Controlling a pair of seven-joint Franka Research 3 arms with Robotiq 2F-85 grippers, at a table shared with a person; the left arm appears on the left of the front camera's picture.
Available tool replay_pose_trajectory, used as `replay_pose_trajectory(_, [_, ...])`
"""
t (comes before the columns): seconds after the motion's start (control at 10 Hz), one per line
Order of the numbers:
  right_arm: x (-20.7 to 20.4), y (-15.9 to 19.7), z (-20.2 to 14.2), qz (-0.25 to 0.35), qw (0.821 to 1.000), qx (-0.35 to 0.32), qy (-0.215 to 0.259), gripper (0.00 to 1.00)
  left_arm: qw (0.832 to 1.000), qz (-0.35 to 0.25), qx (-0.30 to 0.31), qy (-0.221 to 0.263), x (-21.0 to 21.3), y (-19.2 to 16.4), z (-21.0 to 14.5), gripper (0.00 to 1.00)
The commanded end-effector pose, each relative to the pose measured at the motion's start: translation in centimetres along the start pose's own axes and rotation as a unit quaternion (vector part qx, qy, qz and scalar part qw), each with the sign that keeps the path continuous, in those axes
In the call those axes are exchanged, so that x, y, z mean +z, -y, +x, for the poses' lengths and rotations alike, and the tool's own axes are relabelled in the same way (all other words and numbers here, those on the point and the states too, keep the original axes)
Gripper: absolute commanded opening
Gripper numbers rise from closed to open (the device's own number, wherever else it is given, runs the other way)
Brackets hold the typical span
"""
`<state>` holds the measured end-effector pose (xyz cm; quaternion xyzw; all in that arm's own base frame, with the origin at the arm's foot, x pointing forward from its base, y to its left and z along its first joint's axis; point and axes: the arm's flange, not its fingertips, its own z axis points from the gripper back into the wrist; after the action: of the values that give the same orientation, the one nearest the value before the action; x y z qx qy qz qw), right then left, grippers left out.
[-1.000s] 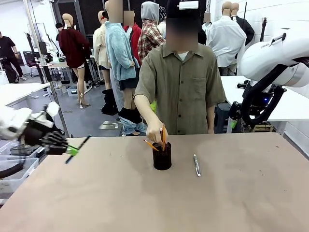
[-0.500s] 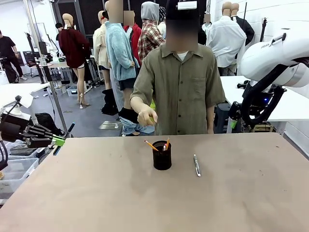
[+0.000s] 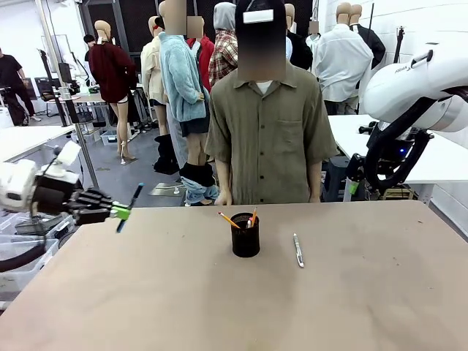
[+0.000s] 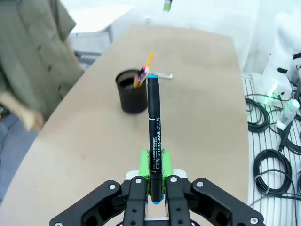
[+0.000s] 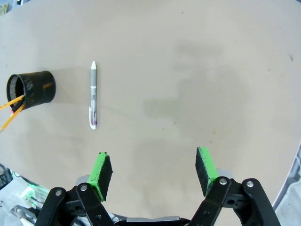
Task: Place the pens into the pen holder.
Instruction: Pick up a writing instrument from the table and place it into the Pen holder.
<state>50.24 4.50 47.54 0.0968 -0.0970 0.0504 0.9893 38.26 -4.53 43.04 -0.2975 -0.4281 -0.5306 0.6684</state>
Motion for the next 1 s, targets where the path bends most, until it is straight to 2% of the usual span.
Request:
replay_pose_trajectory(0.0, [-0.2, 0.1, 0.1, 0.01, 1.0, 0.005, 0.008, 0.89, 0.997, -0.022, -0.052, 0.05, -4.9, -3.4, 1.0, 0.0])
replay_pose_trajectory(0.2, [-0.2, 0.1, 0.1, 0.01, 1.0, 0.005, 0.008, 0.89, 0.993, -0.048, -0.074, 0.081, -9.5, -5.3, 3.0, 0.0])
replay_pose_trajectory(0.3, [-0.2, 0.1, 0.1, 0.01, 1.0, 0.005, 0.008, 0.89, 0.991, -0.053, -0.056, 0.109, -11.5, -7.0, 4.1, 0.0])
replay_pose_trajectory(0.4, [-0.2, 0.1, 0.1, 0.01, 1.0, 0.005, 0.008, 0.89, 0.99, -0.061, -0.056, 0.114, -13.5, -8.2, 4.8, 0.0])
replay_pose_trajectory(0.6, [-0.2, 0.1, 0.1, 0.01, 1.0, 0.005, 0.008, 0.89, 0.978, -0.085, -0.087, 0.17, -17.0, -9.4, 6.7, 0.0])
replay_pose_trajectory(0.7, [-0.2, 0.1, 0.1, 0.01, 1.0, 0.005, 0.008, 0.89, 0.977, -0.093, -0.07, 0.18, -18.4, -10.1, 6.9, 0.0])
replay_pose_trajectory(0.8, [-0.2, 0.1, 0.1, 0.01, 1.0, 0.005, 0.008, 0.89, 0.986, -0.076, -0.066, 0.134, -15.8, -8.5, 6.4, 0.0])
replay_pose_trajectory(0.9, [-0.2, 0.1, 0.1, 0.01, 1.0, 0.005, 0.008, 0.89, 0.986, -0.076, -0.066, 0.134, -15.8, -8.5, 6.4, 0.0])
